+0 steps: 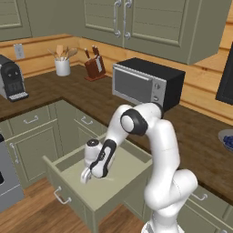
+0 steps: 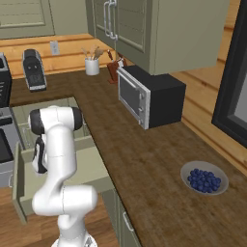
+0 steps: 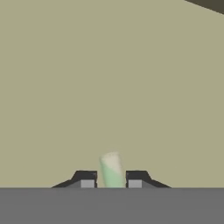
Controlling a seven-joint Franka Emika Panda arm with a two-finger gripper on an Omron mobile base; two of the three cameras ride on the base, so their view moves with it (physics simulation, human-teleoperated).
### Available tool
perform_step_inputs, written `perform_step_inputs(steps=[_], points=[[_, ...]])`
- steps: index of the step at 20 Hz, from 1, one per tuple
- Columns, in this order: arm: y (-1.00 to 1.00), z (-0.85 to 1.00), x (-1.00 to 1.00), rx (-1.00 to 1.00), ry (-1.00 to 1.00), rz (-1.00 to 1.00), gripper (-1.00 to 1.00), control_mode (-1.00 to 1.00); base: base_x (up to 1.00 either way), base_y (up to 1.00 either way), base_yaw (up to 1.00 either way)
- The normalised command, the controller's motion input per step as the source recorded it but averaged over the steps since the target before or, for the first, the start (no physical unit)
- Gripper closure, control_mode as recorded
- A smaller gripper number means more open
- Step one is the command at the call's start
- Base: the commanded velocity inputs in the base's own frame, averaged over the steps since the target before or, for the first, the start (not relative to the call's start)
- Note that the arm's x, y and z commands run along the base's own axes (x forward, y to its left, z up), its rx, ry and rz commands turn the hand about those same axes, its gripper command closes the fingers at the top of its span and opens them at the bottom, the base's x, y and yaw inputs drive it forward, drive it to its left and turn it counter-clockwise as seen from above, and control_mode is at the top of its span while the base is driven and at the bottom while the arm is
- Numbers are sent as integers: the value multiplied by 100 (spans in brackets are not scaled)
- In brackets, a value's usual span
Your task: Take a straw from the drawer in front and place it inside the glass cup on the dining counter.
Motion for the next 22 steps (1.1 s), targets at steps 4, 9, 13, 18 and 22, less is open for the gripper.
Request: perform_step_inputs(steps=[4, 9, 13, 18, 22], points=[[0, 47, 17, 9, 0, 0, 100, -100, 0, 0, 0], [0, 95, -2, 11, -4, 0, 100, -100, 0, 0, 0], [0, 100, -11, 11, -11, -3, 100, -100, 0, 0, 0], [0, 100, 0, 8, -11, -6, 100, -100, 0, 0, 0], [0, 100, 13, 12, -1, -6, 100, -100, 0, 0, 0]])
